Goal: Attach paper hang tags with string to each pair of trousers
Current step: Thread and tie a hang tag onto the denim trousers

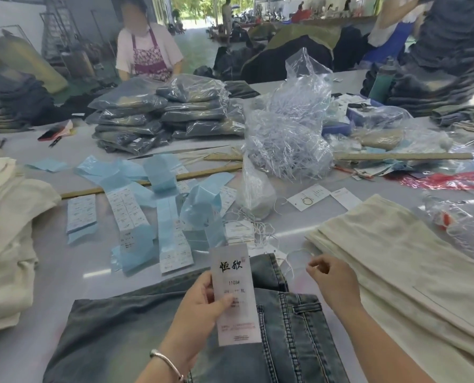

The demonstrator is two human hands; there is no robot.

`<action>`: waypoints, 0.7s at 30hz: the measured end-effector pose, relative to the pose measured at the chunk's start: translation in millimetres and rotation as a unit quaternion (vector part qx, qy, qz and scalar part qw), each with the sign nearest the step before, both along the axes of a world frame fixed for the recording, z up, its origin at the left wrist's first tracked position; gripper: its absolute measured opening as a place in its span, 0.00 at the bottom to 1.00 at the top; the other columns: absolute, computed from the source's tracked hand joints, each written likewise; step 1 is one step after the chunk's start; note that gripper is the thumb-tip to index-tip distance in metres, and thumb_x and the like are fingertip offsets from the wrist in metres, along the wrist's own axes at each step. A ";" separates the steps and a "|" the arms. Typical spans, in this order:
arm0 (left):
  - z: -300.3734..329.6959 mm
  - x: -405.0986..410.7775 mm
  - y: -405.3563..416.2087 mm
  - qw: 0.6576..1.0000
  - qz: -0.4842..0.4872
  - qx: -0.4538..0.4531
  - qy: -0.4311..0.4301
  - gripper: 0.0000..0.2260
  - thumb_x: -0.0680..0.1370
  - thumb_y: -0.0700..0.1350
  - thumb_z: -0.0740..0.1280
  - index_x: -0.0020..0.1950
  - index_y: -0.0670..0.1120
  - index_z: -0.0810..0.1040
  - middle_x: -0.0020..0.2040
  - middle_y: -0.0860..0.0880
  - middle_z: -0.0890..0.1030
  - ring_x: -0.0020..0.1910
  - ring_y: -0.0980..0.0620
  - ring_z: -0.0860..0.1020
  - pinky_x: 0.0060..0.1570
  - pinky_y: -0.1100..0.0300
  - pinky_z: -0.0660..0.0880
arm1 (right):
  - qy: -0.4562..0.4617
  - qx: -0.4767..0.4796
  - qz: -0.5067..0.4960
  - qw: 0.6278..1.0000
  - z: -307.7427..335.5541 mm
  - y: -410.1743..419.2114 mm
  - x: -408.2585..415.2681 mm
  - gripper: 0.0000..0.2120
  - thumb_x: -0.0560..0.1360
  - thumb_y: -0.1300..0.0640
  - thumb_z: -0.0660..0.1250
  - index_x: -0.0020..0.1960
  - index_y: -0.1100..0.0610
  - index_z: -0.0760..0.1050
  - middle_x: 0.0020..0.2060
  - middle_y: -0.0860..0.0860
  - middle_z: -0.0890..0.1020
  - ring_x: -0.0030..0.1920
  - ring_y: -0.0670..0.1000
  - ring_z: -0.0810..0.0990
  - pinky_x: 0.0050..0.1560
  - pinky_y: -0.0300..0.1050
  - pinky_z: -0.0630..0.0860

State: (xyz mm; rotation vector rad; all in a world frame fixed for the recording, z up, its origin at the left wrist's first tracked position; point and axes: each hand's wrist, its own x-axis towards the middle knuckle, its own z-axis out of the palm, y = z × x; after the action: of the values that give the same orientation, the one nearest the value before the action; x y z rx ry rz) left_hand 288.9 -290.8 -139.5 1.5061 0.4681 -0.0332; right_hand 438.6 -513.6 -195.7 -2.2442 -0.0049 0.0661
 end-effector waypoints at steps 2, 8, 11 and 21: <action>-5.8 10.2 -1.4 1.000 0.013 0.004 0.001 0.16 0.78 0.32 0.64 0.60 0.50 0.75 0.50 0.47 0.85 0.50 0.49 0.84 0.43 0.61 0.80 | 0.004 -0.076 0.024 0.997 -11.8 -3.6 16.9 0.05 0.72 0.59 0.71 0.41 0.50 0.77 0.35 0.47 0.78 0.38 0.50 0.76 0.38 0.45 0.71; -17.1 31.8 2.9 0.997 0.070 -0.001 0.033 0.19 0.76 0.28 0.57 0.47 0.49 0.81 0.38 0.48 0.82 0.34 0.55 0.76 0.36 0.62 0.69 | 0.013 -0.129 0.171 0.977 -24.0 5.8 45.8 0.14 0.66 0.66 0.70 0.40 0.46 0.79 0.38 0.46 0.77 0.40 0.46 0.74 0.40 0.42 0.70; -23.4 37.2 8.1 0.995 0.085 0.006 0.046 0.18 0.76 0.29 0.56 0.50 0.48 0.80 0.42 0.45 0.83 0.34 0.55 0.75 0.35 0.60 0.68 | 0.005 -0.185 0.287 0.940 -34.0 15.6 54.2 0.15 0.66 0.67 0.68 0.41 0.48 0.83 0.41 0.47 0.75 0.45 0.48 0.74 0.45 0.41 0.70; -20.9 35.3 5.9 0.997 0.054 0.004 0.055 0.23 0.76 0.30 0.56 0.47 0.55 0.82 0.47 0.48 0.85 0.42 0.50 0.80 0.46 0.53 0.72 | -0.050 -0.096 0.237 0.966 -37.0 13.3 57.5 0.09 0.74 0.62 0.71 0.38 0.51 0.74 0.41 0.48 0.75 0.44 0.47 0.71 0.47 0.39 0.65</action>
State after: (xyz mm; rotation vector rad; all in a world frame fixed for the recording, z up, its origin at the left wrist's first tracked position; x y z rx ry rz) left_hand 324.2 -285.0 -160.4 1.4900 0.6382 -0.0307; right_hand 496.1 -500.3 -232.7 -2.3904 -0.6137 0.2181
